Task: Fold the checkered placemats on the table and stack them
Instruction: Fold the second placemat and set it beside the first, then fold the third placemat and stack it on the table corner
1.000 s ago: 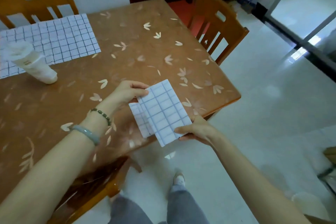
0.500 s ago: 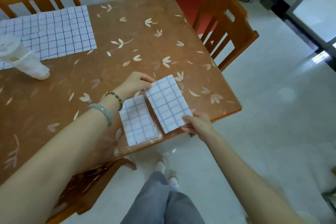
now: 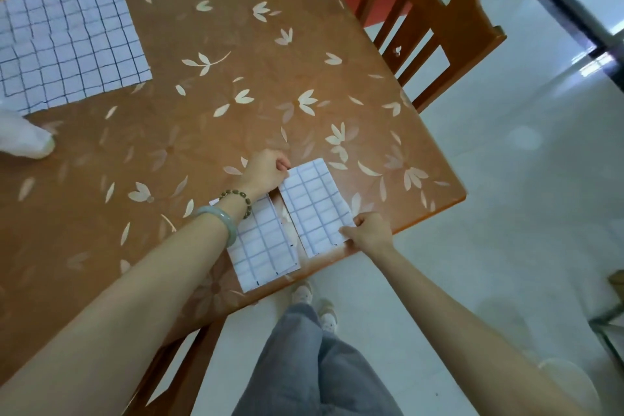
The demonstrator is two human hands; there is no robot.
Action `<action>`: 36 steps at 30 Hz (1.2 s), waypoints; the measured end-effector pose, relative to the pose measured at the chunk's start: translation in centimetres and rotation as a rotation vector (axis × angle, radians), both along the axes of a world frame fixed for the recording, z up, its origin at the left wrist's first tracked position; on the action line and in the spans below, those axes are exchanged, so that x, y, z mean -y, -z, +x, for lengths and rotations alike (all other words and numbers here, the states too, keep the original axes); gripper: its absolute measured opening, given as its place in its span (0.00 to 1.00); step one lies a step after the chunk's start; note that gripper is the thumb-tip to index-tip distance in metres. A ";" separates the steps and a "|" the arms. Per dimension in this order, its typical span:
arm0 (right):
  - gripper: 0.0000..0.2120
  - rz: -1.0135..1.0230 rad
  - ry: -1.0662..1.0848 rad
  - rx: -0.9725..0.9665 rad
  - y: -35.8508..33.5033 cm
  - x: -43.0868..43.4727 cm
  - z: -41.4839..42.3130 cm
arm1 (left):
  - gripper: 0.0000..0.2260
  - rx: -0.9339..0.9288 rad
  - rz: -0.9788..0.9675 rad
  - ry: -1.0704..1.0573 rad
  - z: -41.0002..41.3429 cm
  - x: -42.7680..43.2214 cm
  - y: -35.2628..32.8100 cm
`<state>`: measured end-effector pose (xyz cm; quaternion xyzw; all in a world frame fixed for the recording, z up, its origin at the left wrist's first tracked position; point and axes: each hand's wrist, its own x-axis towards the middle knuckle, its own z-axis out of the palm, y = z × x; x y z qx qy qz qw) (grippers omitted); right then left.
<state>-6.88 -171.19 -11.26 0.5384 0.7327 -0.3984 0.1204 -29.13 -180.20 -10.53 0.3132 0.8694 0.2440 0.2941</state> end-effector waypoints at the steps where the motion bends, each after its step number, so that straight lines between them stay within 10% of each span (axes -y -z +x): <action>1: 0.20 0.009 -0.005 -0.002 0.2 -0.1 0.0 | 0.08 -0.003 -0.002 -0.005 0.0 0.1 0.2; 12: 0.16 0.229 -0.135 0.001 0.5 -0.2 0.1 | 0.07 -0.323 -0.042 0.097 1.6 0.2 0.9; 17: 0.28 0.720 -0.774 -0.038 1.9 1.4 0.4 | 0.29 -0.581 -0.066 0.505 5.6 2.3 3.3; 27: 0.36 0.377 -0.972 0.194 2.5 1.9 0.0 | 0.33 -0.482 -0.310 0.601 7.0 3.5 4.5; 36: 0.33 -0.218 -0.352 -0.248 -9.9 -4.6 2.1 | 0.28 -0.147 -0.022 0.364 7.2 -1.6 -8.1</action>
